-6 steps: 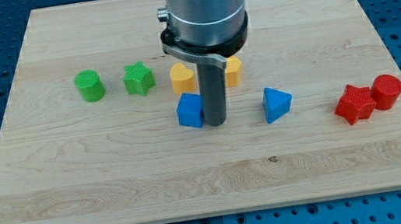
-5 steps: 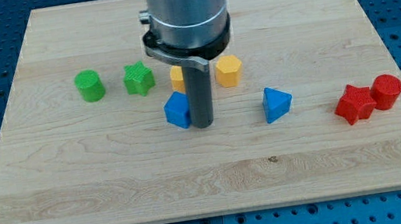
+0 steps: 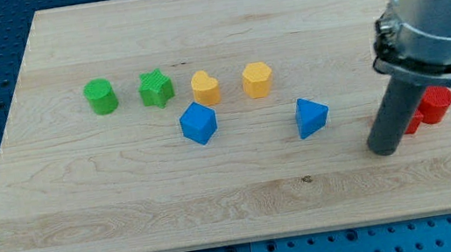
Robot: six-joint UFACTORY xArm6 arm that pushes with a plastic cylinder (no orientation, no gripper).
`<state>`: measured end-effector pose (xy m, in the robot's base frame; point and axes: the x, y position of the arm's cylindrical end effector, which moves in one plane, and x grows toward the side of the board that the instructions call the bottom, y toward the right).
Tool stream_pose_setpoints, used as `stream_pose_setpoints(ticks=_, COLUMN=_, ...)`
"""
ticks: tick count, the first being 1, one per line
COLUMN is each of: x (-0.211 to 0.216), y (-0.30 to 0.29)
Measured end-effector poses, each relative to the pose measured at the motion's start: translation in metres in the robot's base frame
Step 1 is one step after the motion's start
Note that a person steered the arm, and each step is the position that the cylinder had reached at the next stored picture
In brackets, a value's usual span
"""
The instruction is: Move the red blocks slightly towards the left
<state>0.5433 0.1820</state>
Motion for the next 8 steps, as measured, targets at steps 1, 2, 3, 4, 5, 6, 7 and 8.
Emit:
stream_pose_setpoints(ticks=1, x=0.0, y=0.015)
stream_pose_setpoints(ticks=2, x=0.006, y=0.051)
stream_pose_setpoints(ticks=3, x=0.017, y=0.115)
stream_pose_setpoints(ticks=4, x=0.007, y=0.161)
stream_pose_setpoints(ticks=5, x=-0.035, y=0.159)
stream_pose_setpoints(ticks=6, x=-0.066, y=0.136)
stream_pose_setpoints(ticks=7, x=-0.064, y=0.136)
stream_pose_setpoints(ticks=8, x=-0.055, y=0.126)
